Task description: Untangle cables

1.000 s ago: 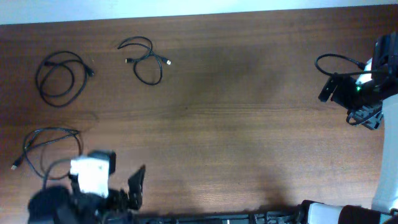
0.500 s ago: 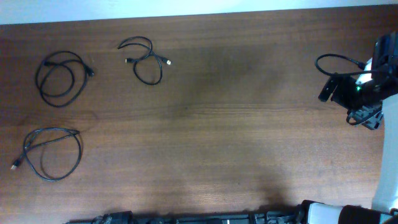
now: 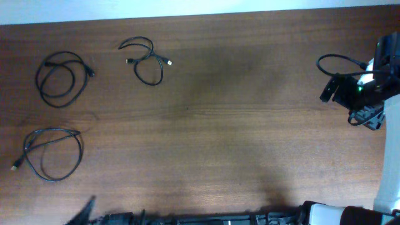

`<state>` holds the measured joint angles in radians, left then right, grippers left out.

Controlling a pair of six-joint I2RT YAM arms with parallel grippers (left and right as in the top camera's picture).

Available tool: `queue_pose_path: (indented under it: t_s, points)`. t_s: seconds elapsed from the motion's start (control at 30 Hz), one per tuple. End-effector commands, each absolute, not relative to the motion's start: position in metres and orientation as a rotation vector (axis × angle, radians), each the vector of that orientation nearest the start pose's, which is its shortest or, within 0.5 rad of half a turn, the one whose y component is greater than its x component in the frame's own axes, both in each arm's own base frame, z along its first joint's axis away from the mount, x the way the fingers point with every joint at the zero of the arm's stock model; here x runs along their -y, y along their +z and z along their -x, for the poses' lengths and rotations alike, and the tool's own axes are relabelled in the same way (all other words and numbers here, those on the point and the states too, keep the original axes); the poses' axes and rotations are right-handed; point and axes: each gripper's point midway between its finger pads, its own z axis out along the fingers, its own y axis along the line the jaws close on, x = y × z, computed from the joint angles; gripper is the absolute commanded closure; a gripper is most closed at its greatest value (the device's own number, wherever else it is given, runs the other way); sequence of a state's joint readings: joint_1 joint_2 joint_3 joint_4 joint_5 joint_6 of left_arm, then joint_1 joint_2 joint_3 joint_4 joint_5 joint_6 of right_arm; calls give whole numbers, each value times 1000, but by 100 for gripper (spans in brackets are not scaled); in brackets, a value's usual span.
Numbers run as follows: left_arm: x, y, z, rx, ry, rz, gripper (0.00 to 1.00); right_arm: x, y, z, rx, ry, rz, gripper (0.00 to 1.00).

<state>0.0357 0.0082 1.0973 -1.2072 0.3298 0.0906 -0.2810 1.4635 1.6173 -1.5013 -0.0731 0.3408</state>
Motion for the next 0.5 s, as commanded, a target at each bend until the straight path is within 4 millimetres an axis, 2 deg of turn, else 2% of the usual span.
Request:
queue_pose_path:
  t_s: [0.0,0.03,0.1,0.17,0.23,0.33,0.47]
  points:
    - [41,359,-83,-1522,-88,-256,1,65,232,-271,-2785,120,-897,1]
    - [40,364,-94,-1484,-81,-257,1,65,232,-271,-2785,120,-897,1]
    - [40,358,-118,-1463,-78,-258,1,65,232,-271,-2785,120,-897,1]
    - [39,332,-147,-1494,-83,-257,1,65,232,-271,-2785,120,-897,1]
    - [38,308,-168,-1523,-88,-256,1,65,232,-271,-2785,120,-897,1]
    - [37,281,-187,-1557,-94,-254,1,65,232,-271,-2785,120,-897,1]
    - [35,268,-193,-1585,-89,-245,1,65,232,-271,-2785,120,-897,1]
